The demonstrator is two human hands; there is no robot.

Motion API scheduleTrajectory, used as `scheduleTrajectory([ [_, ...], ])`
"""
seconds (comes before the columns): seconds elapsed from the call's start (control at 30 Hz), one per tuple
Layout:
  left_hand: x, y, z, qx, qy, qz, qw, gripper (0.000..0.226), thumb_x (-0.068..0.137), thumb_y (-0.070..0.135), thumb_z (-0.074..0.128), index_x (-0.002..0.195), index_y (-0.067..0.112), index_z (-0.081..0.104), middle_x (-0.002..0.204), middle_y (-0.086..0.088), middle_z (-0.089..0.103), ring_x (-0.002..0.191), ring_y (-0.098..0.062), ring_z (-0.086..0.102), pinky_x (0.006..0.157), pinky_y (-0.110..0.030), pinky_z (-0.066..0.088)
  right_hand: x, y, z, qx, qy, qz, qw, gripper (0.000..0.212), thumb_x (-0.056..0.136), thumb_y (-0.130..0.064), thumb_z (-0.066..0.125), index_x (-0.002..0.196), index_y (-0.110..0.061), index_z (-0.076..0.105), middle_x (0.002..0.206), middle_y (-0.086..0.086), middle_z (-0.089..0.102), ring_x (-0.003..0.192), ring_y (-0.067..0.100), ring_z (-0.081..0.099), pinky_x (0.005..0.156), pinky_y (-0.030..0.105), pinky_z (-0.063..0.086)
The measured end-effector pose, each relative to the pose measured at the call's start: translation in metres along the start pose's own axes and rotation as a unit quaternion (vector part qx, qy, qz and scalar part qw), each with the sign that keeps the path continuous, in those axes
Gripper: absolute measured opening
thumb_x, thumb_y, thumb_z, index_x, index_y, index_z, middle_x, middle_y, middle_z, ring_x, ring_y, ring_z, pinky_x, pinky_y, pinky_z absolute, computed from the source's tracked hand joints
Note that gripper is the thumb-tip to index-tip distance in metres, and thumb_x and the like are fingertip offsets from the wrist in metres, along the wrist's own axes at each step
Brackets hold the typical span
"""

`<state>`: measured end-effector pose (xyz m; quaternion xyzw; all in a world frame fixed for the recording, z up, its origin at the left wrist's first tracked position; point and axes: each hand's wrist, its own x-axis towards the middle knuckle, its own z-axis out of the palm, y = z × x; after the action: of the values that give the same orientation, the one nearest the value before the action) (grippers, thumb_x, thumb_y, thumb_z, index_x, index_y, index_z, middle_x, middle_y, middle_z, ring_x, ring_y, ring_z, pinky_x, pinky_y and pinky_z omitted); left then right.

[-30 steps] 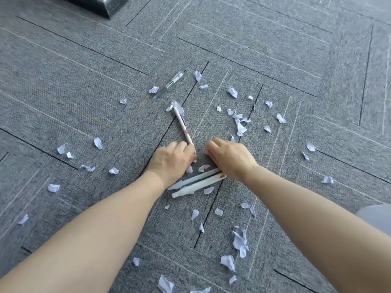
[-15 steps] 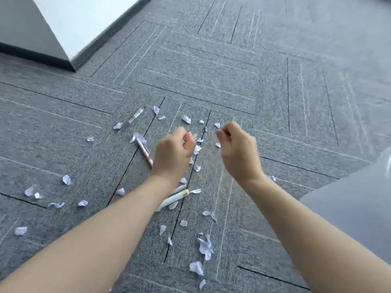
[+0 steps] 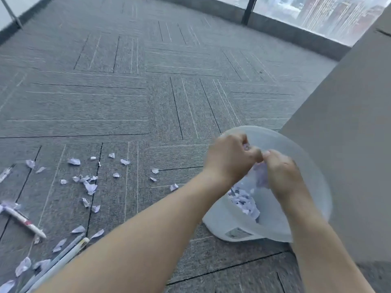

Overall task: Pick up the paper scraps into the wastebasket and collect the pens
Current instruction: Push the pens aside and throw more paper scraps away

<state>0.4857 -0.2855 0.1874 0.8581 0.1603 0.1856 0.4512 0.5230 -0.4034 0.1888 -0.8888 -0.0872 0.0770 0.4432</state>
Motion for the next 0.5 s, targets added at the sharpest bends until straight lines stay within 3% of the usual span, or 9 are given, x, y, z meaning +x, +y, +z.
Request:
scheduleTrajectory([
  [0.1, -0.006, 0.003, 0.007, 0.037, -0.062, 0.056, 0.996, 0.028, 0.091, 0.032, 0.048, 0.087, 0.012, 0.067, 0.090, -0.009, 0.067, 0.090, -0.025, 0.058, 0.078, -0.036, 0.045, -0.004, 0.009, -0.007, -0.006, 0.014, 0.016, 1.000, 0.043, 0.077, -0.039, 0.032, 0.089, -0.020, 0.070, 0.099, 0.000, 0.071, 0.099, 0.022, 0.061, 0.094, 0.045, 0.047],
  [0.17, -0.013, 0.004, 0.000, -0.080, -0.040, 0.083, 0.993, 0.034, 0.097, 0.025, 0.040, 0.093, 0.008, 0.069, 0.097, -0.011, 0.068, 0.098, -0.023, 0.057, 0.086, -0.038, 0.043, -0.010, -0.005, -0.006, 0.029, 0.057, -0.021, 0.998, 0.042, 0.083, -0.038, 0.032, 0.096, -0.024, 0.069, 0.098, -0.006, 0.071, 0.100, 0.020, 0.062, 0.095, 0.046, 0.046],
  [0.23, -0.019, -0.003, -0.014, -0.202, 0.042, 0.075, 0.976, 0.036, 0.097, 0.024, 0.035, 0.100, 0.011, 0.069, 0.103, -0.005, 0.068, 0.102, -0.017, 0.060, 0.091, -0.036, 0.045, -0.019, -0.027, 0.003, 0.087, 0.082, -0.085, 0.989, 0.033, 0.088, -0.033, 0.036, 0.092, -0.026, 0.068, 0.090, -0.009, 0.070, 0.093, 0.017, 0.064, 0.088, 0.048, 0.050],
  [0.33, -0.032, -0.040, -0.037, -0.228, 0.153, 0.063, 0.959, 0.034, 0.097, 0.023, 0.035, 0.095, 0.010, 0.066, 0.094, -0.003, 0.068, 0.093, -0.018, 0.062, 0.083, -0.041, 0.049, -0.044, -0.063, 0.033, 0.175, 0.046, -0.196, 0.964, 0.024, 0.091, -0.021, 0.043, 0.087, -0.023, 0.067, 0.083, -0.005, 0.070, 0.081, 0.022, 0.065, 0.075, 0.049, 0.052],
  [0.4, -0.047, -0.080, -0.055, -0.186, 0.187, 0.018, 0.964, 0.031, 0.097, 0.024, 0.035, 0.090, 0.014, 0.063, 0.087, 0.000, 0.065, 0.085, -0.012, 0.060, 0.076, -0.033, 0.049, -0.059, -0.074, 0.069, 0.191, -0.013, -0.253, 0.948, 0.021, 0.091, -0.016, 0.046, 0.088, -0.019, 0.066, 0.081, -0.003, 0.069, 0.076, 0.023, 0.064, 0.069, 0.045, 0.052],
  [0.5, -0.084, -0.158, -0.080, -0.051, 0.185, -0.076, 0.978, 0.028, 0.095, 0.028, 0.033, 0.079, 0.029, 0.055, 0.080, 0.006, 0.058, 0.075, -0.003, 0.053, 0.067, -0.025, 0.044, -0.072, -0.063, 0.145, 0.108, -0.109, -0.299, 0.942, 0.016, 0.090, -0.015, 0.051, 0.090, -0.015, 0.066, 0.086, -0.003, 0.067, 0.080, 0.014, 0.062, 0.072, 0.032, 0.049],
])
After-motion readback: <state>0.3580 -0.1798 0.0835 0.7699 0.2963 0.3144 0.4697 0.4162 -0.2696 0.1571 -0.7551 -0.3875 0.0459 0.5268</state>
